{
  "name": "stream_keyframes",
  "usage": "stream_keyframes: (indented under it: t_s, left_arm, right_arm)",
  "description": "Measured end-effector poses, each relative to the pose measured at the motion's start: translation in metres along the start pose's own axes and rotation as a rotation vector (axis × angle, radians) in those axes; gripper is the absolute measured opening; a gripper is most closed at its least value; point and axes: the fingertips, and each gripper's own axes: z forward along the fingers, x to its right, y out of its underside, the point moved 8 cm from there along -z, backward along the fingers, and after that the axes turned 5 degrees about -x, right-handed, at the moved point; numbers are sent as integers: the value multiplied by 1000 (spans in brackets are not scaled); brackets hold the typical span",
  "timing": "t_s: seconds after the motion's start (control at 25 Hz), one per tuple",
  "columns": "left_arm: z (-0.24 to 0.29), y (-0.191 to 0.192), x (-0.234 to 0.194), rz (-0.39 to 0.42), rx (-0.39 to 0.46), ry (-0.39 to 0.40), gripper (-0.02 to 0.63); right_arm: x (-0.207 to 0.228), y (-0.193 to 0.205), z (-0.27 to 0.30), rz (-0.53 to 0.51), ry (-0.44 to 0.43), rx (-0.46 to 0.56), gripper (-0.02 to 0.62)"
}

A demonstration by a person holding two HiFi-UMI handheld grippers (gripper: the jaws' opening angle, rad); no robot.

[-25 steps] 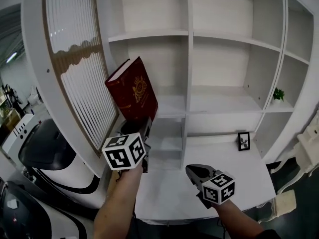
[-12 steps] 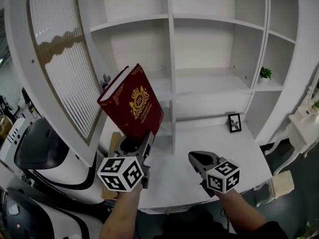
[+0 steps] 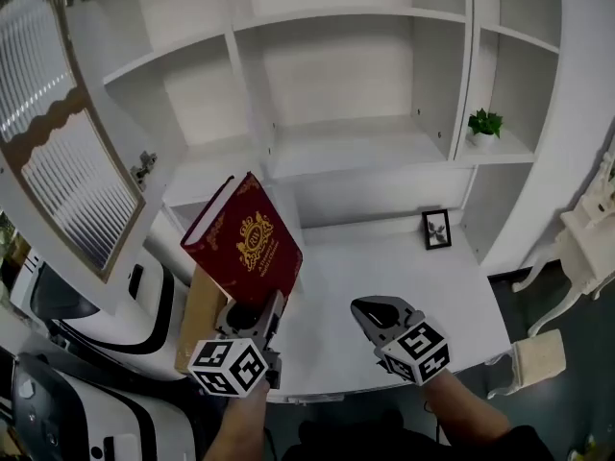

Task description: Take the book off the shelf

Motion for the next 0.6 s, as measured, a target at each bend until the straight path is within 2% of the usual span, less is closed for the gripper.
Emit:
stream_keyframes:
  t_s: [0.16,0.28,0.4,0.6]
  left_arm:
    - [23,22,46,29,-8,-28,222]
    - [38,38,70,63,-21,-52,222]
    - [44,57,85,95,-43,-55,222]
    - [46,84,85,64,-86,-19,221]
  right_arm:
    - [43,26,-26,28,1,2,14]
    - [64,45,-35,88,-11,32,14]
    - [65,68,-36,155,-47,37,14]
    - [51,91,-34,220,-58,17,14]
